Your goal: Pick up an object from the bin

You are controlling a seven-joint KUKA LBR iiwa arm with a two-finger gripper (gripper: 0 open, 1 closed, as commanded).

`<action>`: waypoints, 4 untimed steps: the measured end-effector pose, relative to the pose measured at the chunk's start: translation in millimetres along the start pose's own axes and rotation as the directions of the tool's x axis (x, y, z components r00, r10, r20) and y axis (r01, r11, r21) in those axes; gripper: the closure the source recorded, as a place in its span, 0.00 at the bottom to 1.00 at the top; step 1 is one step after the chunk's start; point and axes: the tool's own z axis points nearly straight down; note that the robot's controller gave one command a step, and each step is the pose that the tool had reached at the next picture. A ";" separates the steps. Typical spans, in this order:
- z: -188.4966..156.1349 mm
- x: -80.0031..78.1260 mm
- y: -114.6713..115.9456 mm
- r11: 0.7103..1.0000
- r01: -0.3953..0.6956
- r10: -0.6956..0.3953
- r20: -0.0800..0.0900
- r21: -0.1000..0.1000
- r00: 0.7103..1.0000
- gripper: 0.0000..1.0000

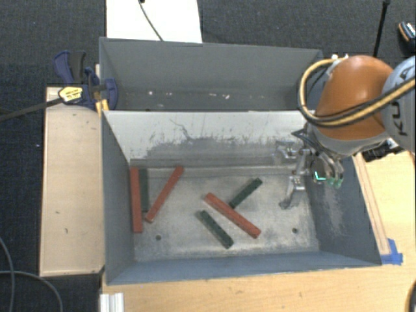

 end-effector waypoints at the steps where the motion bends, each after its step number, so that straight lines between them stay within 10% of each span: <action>1: 115.3 9.6 81.8 0.829 0.559 -0.559 0.003 0.001 0.829 0.00; 2: 97.0 1.3 123.0 0.845 0.535 -0.535 0.011 0.003 0.845 0.00; 3: 114.2 0.9 109.8 0.895 0.447 -0.447 0.005 0.002 0.895 0.00; 4: 114.0 7.6 105.2 0.767 0.642 -0.642 0.002 0.002 0.767 0.00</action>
Offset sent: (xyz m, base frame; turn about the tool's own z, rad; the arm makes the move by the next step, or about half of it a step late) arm -0.0091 0.0809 -0.1147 -0.5914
